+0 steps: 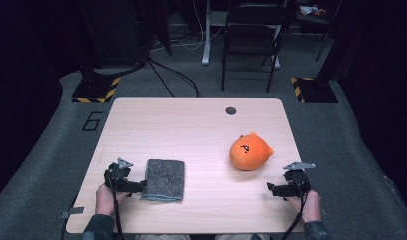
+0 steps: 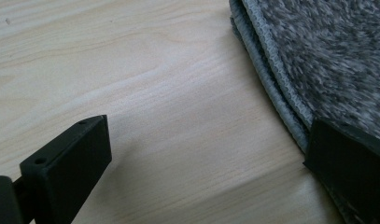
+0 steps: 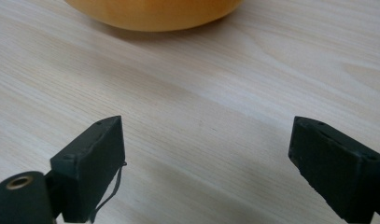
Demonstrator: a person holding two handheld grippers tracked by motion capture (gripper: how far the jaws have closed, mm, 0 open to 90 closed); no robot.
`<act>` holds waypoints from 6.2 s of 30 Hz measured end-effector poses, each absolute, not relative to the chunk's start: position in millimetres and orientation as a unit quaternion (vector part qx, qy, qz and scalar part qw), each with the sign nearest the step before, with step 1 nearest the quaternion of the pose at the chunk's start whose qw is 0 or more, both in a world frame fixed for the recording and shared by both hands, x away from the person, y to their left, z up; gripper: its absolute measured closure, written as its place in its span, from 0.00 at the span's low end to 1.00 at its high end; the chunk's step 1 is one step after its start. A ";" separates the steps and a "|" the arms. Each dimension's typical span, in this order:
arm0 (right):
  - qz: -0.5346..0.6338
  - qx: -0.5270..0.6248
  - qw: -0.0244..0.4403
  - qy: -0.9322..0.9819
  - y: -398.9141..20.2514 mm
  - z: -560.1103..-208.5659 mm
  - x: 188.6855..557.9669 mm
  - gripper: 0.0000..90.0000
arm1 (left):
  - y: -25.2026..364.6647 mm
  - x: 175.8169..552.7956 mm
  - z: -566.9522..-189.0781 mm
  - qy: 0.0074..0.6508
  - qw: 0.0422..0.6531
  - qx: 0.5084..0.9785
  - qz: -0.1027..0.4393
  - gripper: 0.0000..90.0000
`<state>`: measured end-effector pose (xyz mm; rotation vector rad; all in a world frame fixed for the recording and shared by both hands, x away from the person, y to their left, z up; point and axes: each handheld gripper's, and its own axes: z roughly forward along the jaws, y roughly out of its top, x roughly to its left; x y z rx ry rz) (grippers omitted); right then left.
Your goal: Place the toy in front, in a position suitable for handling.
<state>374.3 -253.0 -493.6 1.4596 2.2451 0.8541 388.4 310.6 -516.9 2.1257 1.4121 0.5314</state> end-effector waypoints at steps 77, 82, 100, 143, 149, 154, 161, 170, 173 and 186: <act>0.323 0.489 0.130 0.800 -203.4 -464.2 449.6 0.61 | 307.1 390.9 -518.8 0.513 0.260 0.796 0.189 0.02; 0.337 0.478 0.147 0.798 -203.2 -463.9 446.6 0.73 | 306.8 390.8 -518.8 0.514 0.260 0.795 0.189 0.02; 0.383 0.430 0.181 0.798 -183.7 -442.7 443.7 0.79 | 308.0 391.1 -518.3 0.515 0.260 0.795 0.187 0.02; 0.409 0.317 0.148 0.843 -90.1 -442.6 466.8 0.77 | 307.1 391.8 -515.9 0.510 0.277 0.794 0.182 0.03; 0.402 0.325 0.139 0.845 -87.7 -456.9 473.0 0.72 | 307.3 391.2 -514.8 0.510 0.285 0.791 0.181 0.03; 0.401 0.337 0.137 0.841 -91.2 -456.9 474.2 0.41 | 305.4 390.9 -513.1 0.505 0.292 0.792 0.181 0.03; 0.404 0.343 0.150 0.835 -106.3 -445.7 463.8 0.17 | 302.2 389.6 -508.8 0.503 0.302 0.789 0.180 0.01; 0.391 0.365 0.161 0.830 -140.6 -445.4 441.1 0.12 | 295.4 387.6 -503.0 0.492 0.308 0.793 0.185 0.00; 0.379 0.383 0.162 0.827 -158.9 -452.0 427.9 0.11 | 287.6 388.0 -503.7 0.479 0.308 0.801 0.184 0.00; 0.355 0.414 0.150 0.825 -192.7 -467.9 404.8 0.13 | 254.6 388.5 -507.0 0.432 0.292 0.835 0.177 0.05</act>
